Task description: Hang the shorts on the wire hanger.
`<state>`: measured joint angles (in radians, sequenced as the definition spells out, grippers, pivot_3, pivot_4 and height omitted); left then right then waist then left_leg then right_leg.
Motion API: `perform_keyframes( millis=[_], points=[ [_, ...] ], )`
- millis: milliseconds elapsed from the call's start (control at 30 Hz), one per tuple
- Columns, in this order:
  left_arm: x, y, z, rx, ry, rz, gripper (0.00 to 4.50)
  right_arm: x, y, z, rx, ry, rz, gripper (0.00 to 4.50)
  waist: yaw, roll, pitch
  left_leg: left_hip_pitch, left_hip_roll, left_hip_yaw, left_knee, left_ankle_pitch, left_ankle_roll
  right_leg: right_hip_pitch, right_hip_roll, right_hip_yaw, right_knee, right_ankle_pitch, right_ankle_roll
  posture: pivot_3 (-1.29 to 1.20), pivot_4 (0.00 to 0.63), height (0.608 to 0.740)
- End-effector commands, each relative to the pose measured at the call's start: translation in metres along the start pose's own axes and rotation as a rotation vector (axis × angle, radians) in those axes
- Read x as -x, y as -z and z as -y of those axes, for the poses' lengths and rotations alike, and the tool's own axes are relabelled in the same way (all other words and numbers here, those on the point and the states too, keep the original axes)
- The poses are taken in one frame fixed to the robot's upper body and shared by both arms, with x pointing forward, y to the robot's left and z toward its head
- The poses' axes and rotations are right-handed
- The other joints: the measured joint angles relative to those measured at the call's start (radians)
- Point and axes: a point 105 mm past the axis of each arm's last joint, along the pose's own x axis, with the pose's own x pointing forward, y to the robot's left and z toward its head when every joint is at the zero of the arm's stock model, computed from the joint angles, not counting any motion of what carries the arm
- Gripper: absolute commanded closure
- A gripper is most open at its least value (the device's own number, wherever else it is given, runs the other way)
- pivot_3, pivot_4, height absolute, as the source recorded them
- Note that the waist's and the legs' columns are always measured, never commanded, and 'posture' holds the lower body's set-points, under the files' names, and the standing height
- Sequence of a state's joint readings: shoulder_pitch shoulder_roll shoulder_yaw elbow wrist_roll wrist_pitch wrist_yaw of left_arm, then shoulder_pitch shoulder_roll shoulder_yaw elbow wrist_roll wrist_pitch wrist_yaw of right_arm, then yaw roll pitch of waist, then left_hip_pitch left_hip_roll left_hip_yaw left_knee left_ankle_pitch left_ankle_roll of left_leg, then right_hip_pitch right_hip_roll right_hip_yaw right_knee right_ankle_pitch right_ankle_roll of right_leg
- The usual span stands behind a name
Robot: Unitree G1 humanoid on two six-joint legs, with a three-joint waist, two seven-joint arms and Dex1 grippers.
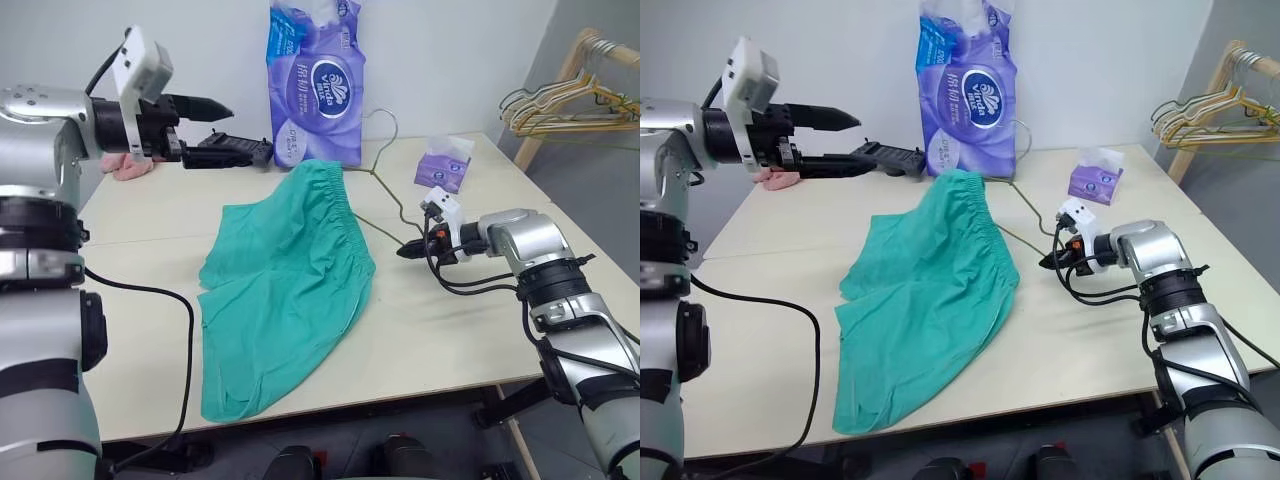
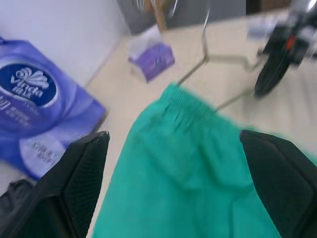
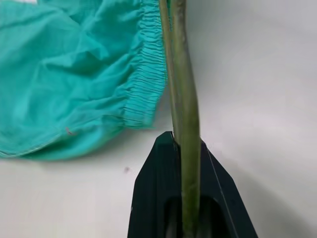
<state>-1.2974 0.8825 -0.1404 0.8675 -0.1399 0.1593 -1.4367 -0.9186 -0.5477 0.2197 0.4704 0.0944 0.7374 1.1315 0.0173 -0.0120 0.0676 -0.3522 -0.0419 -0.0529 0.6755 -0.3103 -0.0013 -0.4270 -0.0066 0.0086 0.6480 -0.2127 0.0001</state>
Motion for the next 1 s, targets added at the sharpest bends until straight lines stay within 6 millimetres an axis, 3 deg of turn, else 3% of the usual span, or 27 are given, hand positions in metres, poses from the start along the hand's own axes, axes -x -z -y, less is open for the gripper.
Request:
perform_keyframes(
  millis=[33, 233, 500, 600, 800, 1000],
  points=[
    [0.009, -0.005, -0.018, -0.144, -0.078, -0.079, 0.02, 0.010, -0.028, 0.000, 0.179, 0.083, 0.073, 4.50, -0.001, 0.000, 0.000, 0.000, 0.000, 0.000, 0.000, 0.000, 0.001, 0.000, 0.000, 0.000, 0.000, 0.000, 0.000, 0.08, 0.012, 0.740],
    [-0.017, -0.010, -0.026, -0.219, -0.134, -0.079, 0.02, 0.012, -0.047, -0.004, 0.376, 0.184, 0.119, 4.50, 0.004, -0.001, 0.000, -0.002, 0.000, 0.001, 0.002, -0.001, 0.002, -0.001, 0.000, 0.001, 0.000, 0.000, 0.001, 0.05, 0.010, 0.740],
    [-0.058, -0.014, -0.005, -0.261, 0.005, -0.083, 0.02, 0.017, -0.068, -0.010, 0.617, 0.299, 0.102, 4.50, 0.000, -0.005, 0.000, -0.013, -0.001, 0.005, 0.005, -0.001, 0.002, -0.014, -0.001, 0.005, 0.006, 0.001, 0.002, 0.02, 0.000, 0.740],
    [-0.070, -0.006, 0.003, -0.278, 0.056, -0.117, 0.02, 0.019, -0.077, -0.013, 0.717, 0.337, 0.102, 4.50, -0.003, -0.005, 0.000, -0.013, -0.001, 0.006, 0.005, -0.001, 0.002, -0.016, -0.002, 0.006, 0.009, 0.001, 0.002, 0.01, 0.000, 0.740],
    [-0.079, 0.036, 0.023, -0.324, 0.182, -0.289, 0.02, 0.025, -0.100, -0.023, 0.817, 0.394, 0.147, 4.50, -0.026, -0.005, 0.000, -0.010, -0.001, 0.008, 0.005, -0.001, 0.002, -0.016, -0.001, 0.008, 0.013, 0.001, 0.002, 0.00, 0.000, 0.740],
    [-0.088, 0.048, 0.024, -0.362, 0.153, -0.324, 0.02, 0.026, -0.115, -0.037, 0.908, 0.406, 0.180, 4.50, -0.030, -0.006, -0.001, -0.010, 0.000, 0.007, 0.006, -0.001, 0.002, -0.016, 0.000, 0.007, 0.015, 0.001, 0.002, -0.01, 0.000, 0.740]
  ],
)
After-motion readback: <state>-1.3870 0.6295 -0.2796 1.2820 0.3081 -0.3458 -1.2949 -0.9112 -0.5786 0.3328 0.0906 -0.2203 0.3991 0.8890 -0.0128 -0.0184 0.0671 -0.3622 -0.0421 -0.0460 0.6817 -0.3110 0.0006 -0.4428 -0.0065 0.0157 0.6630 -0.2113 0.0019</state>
